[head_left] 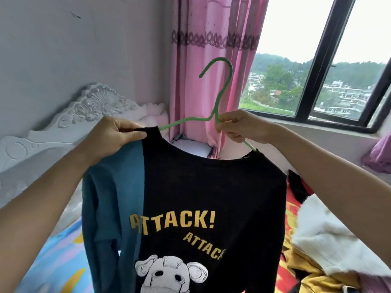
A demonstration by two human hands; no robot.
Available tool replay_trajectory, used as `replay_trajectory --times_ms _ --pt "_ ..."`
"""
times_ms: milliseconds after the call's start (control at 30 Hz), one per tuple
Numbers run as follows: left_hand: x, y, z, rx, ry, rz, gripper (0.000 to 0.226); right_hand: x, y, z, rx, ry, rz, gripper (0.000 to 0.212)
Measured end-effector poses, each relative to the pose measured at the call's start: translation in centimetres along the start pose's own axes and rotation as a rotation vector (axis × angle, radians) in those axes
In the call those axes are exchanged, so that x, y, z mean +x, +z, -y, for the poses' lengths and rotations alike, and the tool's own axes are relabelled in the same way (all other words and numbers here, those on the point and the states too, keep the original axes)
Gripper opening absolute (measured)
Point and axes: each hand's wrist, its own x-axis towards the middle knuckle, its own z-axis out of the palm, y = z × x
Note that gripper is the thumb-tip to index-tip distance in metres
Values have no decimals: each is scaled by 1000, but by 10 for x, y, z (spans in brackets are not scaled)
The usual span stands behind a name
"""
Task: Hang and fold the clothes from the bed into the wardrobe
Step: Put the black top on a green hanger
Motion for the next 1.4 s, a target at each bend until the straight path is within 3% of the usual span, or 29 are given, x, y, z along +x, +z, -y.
replay_trajectory --times_ms 100,167,233,267,333,400,467,500,567,600,733,967,1067,1133,1233,1333,1400 --pt "-11 -35 4 66 -89 22 25 10 11 11 11 -75 -135 25" --pt "-34 -57 8 63 -176 26 7 20 28 24 10 -111 -81 25" --pt "-61 -79 14 81 -249 -27 46 27 41 35 21 -149 -30 27" --pt "-75 -89 15 66 -265 -97 49 31 47 41 39 -173 -7 27" --pt "-102 -109 10 69 -306 -167 40 40 64 53 88 -218 44 27" --pt "-126 -122 3 82 -363 -235 7 47 86 68 163 -252 99 28" --pt "-155 -130 -10 90 -429 -276 6 49 103 84 234 -293 186 29" --pt "-170 -133 -16 77 -452 -297 12 49 109 92 255 -320 241 29" --pt "-215 -140 -38 88 -509 -354 56 46 128 108 299 -383 393 29" --pt "-230 -140 -46 80 -532 -382 64 44 134 113 322 -403 449 30" --pt "-323 -146 -93 7 -671 -559 65 26 185 160 328 -524 722 48" --pt "-446 -163 -189 92 -825 -856 62 -34 267 257 357 -666 949 29" --pt "-489 -180 -220 274 -827 -1013 16 -67 297 299 388 -689 1002 30" --pt "-522 -196 -227 431 -861 -1085 35 -91 317 324 416 -665 1010 29" --pt "-564 -216 -229 573 -944 -1139 15 -125 349 359 434 -583 1000 24" --pt "-616 -248 -232 674 -1054 -1178 42 -164 388 401 417 -524 970 20" --pt "-653 -273 -243 706 -1086 -1216 47 -191 416 432 427 -485 960 21"
